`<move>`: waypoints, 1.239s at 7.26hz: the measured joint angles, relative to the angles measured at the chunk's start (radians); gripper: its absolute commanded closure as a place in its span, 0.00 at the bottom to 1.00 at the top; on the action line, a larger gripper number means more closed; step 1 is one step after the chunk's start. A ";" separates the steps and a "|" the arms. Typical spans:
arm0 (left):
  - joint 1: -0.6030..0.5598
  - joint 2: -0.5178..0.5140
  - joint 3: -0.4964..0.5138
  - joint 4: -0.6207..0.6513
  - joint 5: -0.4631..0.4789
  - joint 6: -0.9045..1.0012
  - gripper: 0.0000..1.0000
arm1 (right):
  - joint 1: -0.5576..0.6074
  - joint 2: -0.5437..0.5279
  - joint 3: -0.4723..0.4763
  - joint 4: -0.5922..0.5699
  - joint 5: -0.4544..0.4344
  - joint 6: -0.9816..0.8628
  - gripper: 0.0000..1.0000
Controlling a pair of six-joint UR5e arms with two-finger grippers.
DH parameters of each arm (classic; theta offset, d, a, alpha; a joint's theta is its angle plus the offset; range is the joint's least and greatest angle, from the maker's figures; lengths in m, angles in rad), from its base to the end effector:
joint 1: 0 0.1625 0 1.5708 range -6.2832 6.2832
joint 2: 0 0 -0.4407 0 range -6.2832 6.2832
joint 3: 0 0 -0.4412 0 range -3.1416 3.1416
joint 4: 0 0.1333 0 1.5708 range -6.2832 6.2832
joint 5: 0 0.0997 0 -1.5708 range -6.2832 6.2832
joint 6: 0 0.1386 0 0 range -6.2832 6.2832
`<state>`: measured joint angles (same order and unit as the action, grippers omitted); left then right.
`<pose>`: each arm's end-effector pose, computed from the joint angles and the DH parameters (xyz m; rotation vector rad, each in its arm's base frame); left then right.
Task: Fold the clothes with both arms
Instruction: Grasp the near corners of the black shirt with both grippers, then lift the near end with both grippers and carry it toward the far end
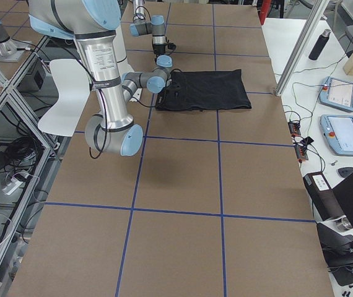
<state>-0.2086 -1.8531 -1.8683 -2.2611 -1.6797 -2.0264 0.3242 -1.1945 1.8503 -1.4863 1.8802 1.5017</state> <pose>0.6143 -0.2509 0.2896 -0.2525 1.2631 -0.5022 -0.6101 -0.3011 0.3335 -0.1460 -0.7779 0.1271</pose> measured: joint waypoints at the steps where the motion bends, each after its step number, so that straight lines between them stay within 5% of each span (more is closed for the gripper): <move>1: 0.000 0.000 0.000 0.000 0.000 0.000 1.00 | 0.001 -0.001 0.000 0.000 -0.002 0.000 1.00; 5: -0.001 0.001 0.000 0.000 0.001 0.000 1.00 | 0.014 0.008 0.003 0.002 0.014 0.013 1.00; 9: 0.002 0.002 -0.054 0.043 -0.002 0.001 1.00 | 0.051 -0.039 0.090 0.001 0.170 0.015 1.00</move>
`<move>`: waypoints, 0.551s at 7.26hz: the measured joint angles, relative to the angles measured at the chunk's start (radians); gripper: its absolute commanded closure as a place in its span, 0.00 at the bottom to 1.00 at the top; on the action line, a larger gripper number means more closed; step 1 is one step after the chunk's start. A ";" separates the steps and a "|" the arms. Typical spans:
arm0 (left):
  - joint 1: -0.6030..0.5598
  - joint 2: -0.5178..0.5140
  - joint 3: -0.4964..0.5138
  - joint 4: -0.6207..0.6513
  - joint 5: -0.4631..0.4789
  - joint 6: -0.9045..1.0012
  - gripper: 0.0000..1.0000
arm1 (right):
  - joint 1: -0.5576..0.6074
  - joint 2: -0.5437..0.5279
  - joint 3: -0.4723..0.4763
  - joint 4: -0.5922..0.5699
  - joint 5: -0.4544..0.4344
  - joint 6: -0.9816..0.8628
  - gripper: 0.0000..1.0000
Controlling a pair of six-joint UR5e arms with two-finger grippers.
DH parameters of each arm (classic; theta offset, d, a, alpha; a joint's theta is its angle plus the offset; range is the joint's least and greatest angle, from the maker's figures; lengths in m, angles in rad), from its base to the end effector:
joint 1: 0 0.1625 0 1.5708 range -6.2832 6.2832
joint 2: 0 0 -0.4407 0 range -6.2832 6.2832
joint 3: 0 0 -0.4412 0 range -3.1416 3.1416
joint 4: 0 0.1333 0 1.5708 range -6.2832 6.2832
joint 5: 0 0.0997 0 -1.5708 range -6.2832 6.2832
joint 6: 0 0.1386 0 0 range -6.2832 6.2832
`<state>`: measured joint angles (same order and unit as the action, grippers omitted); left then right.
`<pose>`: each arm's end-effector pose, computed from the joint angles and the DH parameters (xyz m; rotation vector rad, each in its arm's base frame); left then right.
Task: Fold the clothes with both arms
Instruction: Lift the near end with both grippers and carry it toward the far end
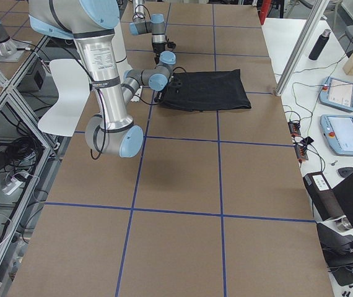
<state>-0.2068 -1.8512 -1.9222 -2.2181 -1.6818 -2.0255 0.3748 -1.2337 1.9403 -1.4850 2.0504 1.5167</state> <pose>0.6008 -0.2466 0.2695 -0.2557 1.2714 -0.4967 -0.5691 -0.2984 0.3073 -0.2780 -0.8547 0.1089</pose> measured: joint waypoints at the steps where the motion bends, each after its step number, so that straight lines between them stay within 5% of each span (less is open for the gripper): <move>1: 0.009 0.001 -0.048 0.047 -0.003 0.000 1.00 | 0.000 -0.036 0.039 0.000 0.041 0.000 1.00; 4: 0.053 0.003 -0.124 0.110 -0.007 -0.001 1.00 | 0.009 -0.099 0.099 -0.001 0.122 -0.002 1.00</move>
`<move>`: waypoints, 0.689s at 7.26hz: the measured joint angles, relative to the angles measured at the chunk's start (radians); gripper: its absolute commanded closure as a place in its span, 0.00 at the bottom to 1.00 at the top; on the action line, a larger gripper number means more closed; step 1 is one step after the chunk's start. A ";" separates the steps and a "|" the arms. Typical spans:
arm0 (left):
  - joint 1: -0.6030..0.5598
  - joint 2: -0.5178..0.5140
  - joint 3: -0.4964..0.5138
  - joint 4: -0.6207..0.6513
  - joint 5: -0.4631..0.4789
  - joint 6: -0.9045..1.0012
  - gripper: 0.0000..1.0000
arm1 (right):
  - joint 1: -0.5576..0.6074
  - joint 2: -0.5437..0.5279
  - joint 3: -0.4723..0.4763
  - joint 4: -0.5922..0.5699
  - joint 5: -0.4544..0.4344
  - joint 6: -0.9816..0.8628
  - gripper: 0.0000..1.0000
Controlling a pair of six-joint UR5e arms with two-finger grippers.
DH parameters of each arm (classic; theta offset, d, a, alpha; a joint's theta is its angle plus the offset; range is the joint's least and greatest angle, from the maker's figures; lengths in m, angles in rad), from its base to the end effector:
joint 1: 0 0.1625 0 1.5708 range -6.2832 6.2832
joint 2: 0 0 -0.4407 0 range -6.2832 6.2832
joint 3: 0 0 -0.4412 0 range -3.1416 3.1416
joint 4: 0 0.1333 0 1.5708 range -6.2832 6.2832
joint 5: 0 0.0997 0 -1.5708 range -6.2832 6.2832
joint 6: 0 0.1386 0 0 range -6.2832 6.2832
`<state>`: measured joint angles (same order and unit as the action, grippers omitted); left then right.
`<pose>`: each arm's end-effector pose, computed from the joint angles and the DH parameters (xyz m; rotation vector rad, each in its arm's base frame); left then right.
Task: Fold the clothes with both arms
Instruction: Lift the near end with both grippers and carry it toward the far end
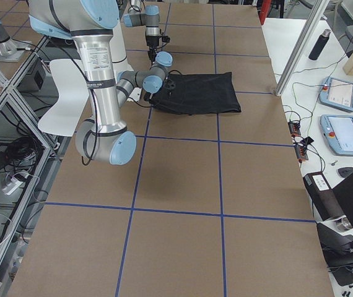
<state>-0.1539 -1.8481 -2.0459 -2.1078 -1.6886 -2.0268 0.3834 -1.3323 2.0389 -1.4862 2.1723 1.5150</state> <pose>0.5776 -0.2080 0.2273 -0.2965 1.2702 -0.4461 -0.5276 -0.2720 0.3137 -0.3878 -0.8702 0.0646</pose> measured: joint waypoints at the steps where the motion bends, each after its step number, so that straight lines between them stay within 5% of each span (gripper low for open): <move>1: 0.004 0.002 -0.001 0.006 -0.009 0.000 1.00 | 0.025 -0.002 0.000 0.000 0.027 -0.006 1.00; 5: -0.047 -0.050 -0.043 0.083 -0.074 0.012 1.00 | 0.156 0.038 0.003 0.002 0.096 -0.013 1.00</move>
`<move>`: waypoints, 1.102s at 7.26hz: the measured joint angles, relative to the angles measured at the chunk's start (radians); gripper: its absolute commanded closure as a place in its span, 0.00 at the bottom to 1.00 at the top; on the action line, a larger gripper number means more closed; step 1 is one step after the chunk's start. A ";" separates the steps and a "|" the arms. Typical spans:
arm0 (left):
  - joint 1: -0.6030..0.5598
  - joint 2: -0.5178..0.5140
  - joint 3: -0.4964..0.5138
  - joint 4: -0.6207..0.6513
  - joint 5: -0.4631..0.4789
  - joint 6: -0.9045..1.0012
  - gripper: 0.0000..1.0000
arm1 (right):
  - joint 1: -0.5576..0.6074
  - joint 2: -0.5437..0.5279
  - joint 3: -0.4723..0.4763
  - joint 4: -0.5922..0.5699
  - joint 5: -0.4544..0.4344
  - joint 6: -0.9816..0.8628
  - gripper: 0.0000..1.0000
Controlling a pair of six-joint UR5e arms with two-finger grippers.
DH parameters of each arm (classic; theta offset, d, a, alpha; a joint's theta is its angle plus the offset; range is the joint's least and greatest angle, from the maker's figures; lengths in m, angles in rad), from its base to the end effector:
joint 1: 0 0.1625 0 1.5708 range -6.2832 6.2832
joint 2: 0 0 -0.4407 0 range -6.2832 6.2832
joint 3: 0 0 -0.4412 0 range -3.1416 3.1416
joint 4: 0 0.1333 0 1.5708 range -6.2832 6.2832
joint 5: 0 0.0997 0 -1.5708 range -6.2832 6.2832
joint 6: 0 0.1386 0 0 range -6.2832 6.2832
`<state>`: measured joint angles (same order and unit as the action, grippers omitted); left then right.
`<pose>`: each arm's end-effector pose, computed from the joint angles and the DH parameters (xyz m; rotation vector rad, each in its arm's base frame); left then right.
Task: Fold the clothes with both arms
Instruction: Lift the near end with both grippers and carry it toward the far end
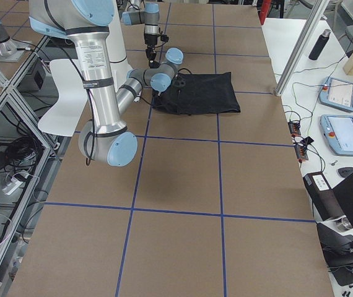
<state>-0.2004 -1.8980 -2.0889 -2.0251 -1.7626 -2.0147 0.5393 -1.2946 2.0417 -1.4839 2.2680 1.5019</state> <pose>0.5590 -0.2226 0.1901 -0.3228 1.2765 -0.4250 -0.4831 -0.3408 0.2843 -0.3851 -0.9559 0.1375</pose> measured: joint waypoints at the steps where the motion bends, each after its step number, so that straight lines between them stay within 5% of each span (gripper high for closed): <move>1: -0.065 -0.011 -0.013 0.004 -0.041 0.005 1.00 | 0.026 0.019 -0.001 0.000 0.001 0.000 1.00; 5: -0.333 -0.103 0.039 0.004 -0.159 0.046 1.00 | 0.154 0.115 -0.057 0.000 0.005 -0.001 1.00; 8: -0.436 -0.220 0.271 -0.024 -0.164 0.109 1.00 | 0.247 0.284 -0.250 0.004 0.009 -0.002 1.00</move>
<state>-0.6364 -2.1178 -1.8183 -2.0491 -1.9265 -1.9053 0.7868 -1.0109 1.7918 -1.4797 2.2770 1.5002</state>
